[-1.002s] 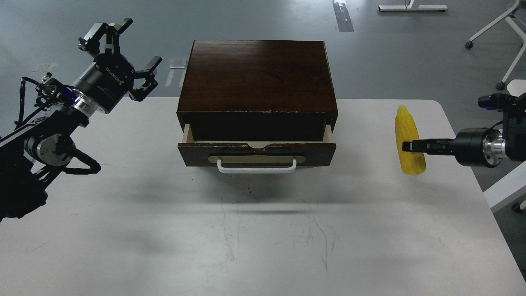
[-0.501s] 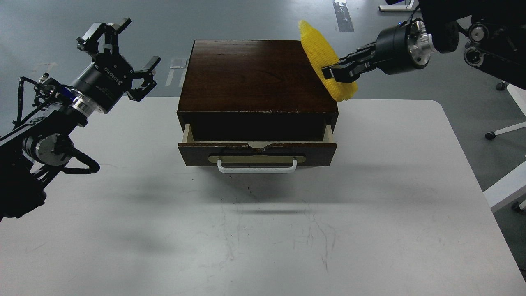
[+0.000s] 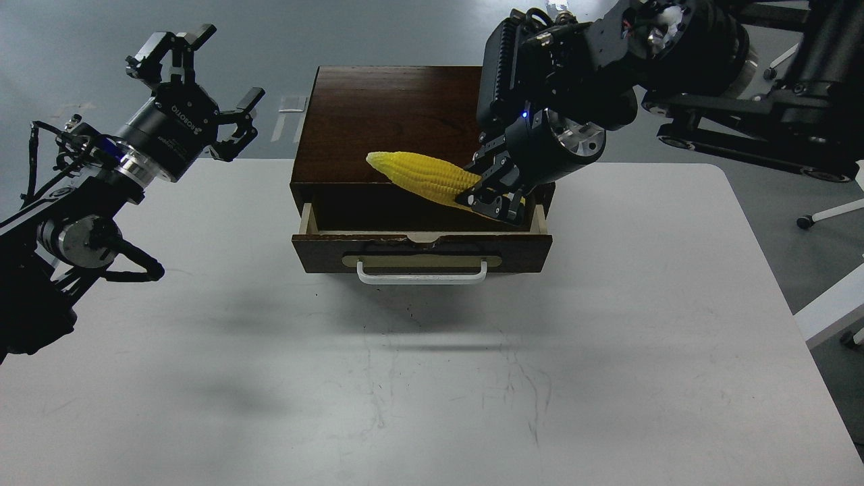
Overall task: Put corn in drawer with both arms
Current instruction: 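Lift the corn with the right gripper and carry it over the drawer, then lower the corn into the open drawer and open the right gripper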
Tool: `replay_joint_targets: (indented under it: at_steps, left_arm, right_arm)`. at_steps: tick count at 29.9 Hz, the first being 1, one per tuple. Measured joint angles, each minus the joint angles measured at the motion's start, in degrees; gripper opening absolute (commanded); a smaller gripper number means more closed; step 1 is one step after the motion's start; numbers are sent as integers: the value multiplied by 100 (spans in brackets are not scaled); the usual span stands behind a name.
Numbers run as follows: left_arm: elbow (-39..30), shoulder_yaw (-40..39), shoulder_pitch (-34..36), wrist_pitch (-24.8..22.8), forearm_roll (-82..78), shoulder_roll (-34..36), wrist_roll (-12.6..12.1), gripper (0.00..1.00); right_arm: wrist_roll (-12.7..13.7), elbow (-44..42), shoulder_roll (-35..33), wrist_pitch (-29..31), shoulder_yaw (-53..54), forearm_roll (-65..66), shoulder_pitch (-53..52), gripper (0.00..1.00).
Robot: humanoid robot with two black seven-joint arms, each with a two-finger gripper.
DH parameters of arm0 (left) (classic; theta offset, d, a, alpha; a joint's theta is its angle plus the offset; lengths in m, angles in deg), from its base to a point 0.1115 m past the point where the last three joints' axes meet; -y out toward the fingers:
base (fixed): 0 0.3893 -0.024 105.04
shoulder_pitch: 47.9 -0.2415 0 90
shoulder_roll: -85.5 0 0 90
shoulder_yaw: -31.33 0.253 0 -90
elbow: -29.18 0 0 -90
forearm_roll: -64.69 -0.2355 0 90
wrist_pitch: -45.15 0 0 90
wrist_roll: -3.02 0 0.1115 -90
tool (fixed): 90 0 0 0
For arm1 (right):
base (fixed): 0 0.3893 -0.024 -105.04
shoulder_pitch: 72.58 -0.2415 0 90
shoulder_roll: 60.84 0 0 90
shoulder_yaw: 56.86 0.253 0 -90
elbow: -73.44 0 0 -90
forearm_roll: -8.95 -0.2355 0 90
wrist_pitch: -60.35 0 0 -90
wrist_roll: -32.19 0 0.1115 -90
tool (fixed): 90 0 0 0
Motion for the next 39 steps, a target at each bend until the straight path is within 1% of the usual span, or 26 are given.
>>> replay_joint_targets:
  at_steps: [5, 13, 21, 24, 31, 34, 35, 37, 38, 39]
  left_arm:
    - [0, -1, 9, 0, 0, 12, 0, 98]
    - [0, -5, 9, 0, 0, 40, 0, 98]
    - [-4, -6, 9, 1, 0, 50, 0, 98]
    - [-8, -13, 9, 1, 0, 50, 0, 98]
    - [-10, -21, 9, 1, 3, 108, 0, 98]
    - [-10, -18, 7, 1, 4, 122, 0, 98]
    - [-10, -16, 5, 1, 4, 126, 0, 98]
    - [-10, -15, 1, 1, 4, 127, 0, 98]
    - [-10, -14, 1, 1, 4, 127, 0, 98]
    - [-10, -15, 0, 1, 4, 128, 0, 98]
  right_arm:
    - [0, -119, 170, -561, -293, 232, 61, 27]
    - [0, -253, 301, -907, -345, 288, 210, 28]
    - [0, -647, 448, -1332, -362, 666, 284, 30]
    - [0, -691, 470, -1403, -365, 713, 369, 33]
    - [0, -693, 482, -1418, -394, 715, 515, 34]
    - [0, -693, 482, -1418, -458, 715, 533, 37]
    - [0, -693, 480, -1418, -475, 715, 536, 41]
    - [1, -694, 466, -1418, -516, 716, 540, 44]
    - [1, -695, 462, -1418, -531, 716, 541, 48]
    - [1, -696, 461, -1418, -544, 717, 541, 49]
